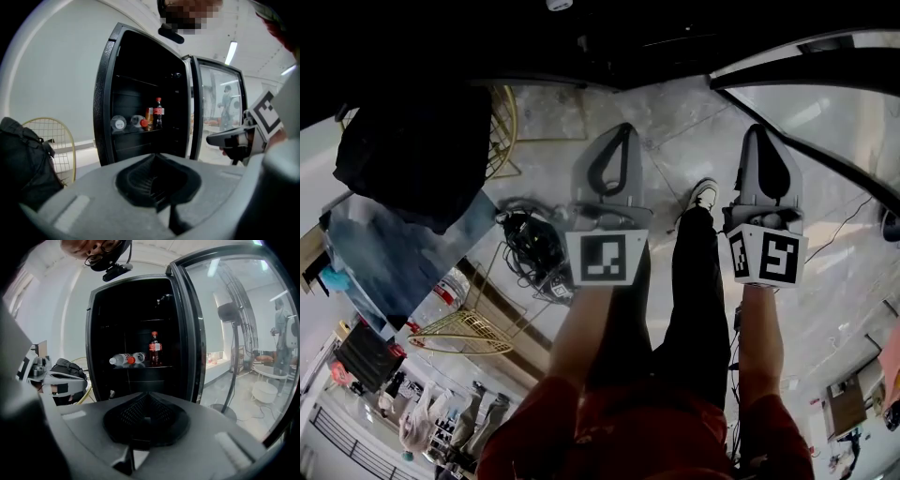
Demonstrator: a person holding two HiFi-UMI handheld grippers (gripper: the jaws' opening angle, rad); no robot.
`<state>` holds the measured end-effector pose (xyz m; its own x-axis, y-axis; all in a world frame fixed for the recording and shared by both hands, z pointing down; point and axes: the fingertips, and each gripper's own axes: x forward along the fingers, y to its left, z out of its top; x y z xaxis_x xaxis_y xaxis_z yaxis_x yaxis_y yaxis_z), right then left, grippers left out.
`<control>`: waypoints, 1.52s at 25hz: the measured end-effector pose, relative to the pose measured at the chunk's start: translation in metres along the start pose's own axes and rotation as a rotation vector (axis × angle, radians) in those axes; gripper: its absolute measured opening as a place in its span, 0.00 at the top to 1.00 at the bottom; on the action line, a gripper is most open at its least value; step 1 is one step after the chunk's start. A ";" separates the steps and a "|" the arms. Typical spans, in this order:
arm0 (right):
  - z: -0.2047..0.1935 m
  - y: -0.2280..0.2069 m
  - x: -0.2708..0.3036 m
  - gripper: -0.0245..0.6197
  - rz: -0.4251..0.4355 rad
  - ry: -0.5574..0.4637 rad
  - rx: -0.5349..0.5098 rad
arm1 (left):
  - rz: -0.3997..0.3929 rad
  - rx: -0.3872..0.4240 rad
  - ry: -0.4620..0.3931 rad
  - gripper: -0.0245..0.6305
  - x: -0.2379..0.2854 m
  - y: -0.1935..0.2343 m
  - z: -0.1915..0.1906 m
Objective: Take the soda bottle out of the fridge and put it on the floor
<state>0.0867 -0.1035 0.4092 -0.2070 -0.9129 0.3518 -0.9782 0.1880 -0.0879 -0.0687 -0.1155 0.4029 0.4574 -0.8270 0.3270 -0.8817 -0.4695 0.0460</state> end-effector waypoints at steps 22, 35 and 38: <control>0.103 -0.008 0.087 0.77 0.031 -0.173 -0.029 | -0.003 -0.010 -0.036 0.96 -0.004 0.001 0.014; 0.151 -0.015 0.148 0.56 0.015 -0.189 -0.022 | 0.001 -0.016 -0.017 0.96 -0.007 0.002 0.013; 0.159 -0.022 0.161 0.52 -0.016 -0.189 0.002 | -0.002 -0.014 -0.010 0.96 -0.007 0.002 0.013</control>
<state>0.0771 -0.3124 0.3201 -0.1848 -0.9677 0.1714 -0.9813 0.1722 -0.0858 -0.0722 -0.1147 0.3886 0.4600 -0.8292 0.3174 -0.8824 -0.4668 0.0595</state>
